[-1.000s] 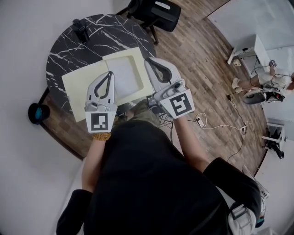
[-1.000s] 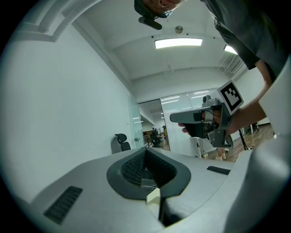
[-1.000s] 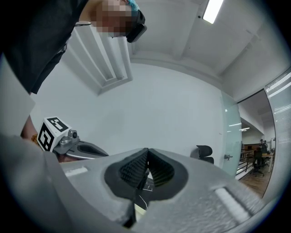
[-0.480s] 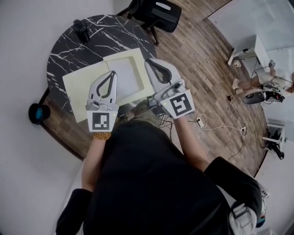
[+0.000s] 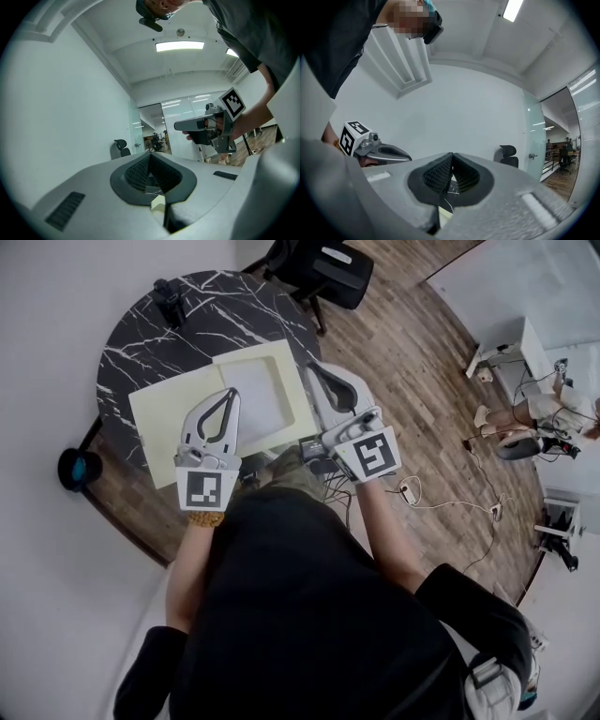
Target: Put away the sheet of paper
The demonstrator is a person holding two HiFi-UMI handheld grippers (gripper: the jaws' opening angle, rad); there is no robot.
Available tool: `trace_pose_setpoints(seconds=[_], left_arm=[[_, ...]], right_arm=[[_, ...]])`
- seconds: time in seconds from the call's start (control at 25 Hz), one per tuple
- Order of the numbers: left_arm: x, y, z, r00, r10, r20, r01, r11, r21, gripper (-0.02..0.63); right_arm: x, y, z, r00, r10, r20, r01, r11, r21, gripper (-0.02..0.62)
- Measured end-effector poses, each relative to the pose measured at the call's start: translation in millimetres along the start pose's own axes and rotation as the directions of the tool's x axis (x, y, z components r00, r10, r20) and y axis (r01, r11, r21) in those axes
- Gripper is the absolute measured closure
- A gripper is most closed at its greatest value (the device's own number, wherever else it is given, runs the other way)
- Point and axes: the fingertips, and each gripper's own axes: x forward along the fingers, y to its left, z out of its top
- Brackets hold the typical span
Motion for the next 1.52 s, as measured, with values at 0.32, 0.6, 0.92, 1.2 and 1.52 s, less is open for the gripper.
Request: trace_pose_setpoints(seconds=[0.32, 0.6, 0.92, 1.2, 1.52], left_arm=[[0, -1, -2, 1.000, -0.005, -0.009, 0.005, 1.000, -0.011, 0.603], [1, -2, -5, 1.000, -0.012, -0.013, 0.012, 1.000, -0.008, 0.603], [5, -1, -12, 0.999, -0.024, -0.029, 0.024, 1.000, -0.001, 0.603], [9, 1, -17, 0.999, -0.028, -0.043, 0.028, 0.999, -0.016, 0.603], [9, 4, -26, 0.998, -0.032, -0.056, 0.031, 0.999, -0.022, 0.603]], right_arm=[[-1, 2, 1, 1.000, 0.005, 0.010, -0.005, 1.000, 0.005, 0.598], [-2, 0, -4, 1.000, 0.002, 0.006, -0.002, 1.000, 0.031, 0.598], [2, 2, -8, 1.000, 0.003, 0.004, -0.003, 0.999, 0.039, 0.598], [5, 1, -16, 1.000, 0.007, -0.024, -0.005, 0.998, 0.064, 0.598], [11, 4, -18, 1.000, 0.013, -0.013, -0.012, 0.999, 0.052, 0.598]])
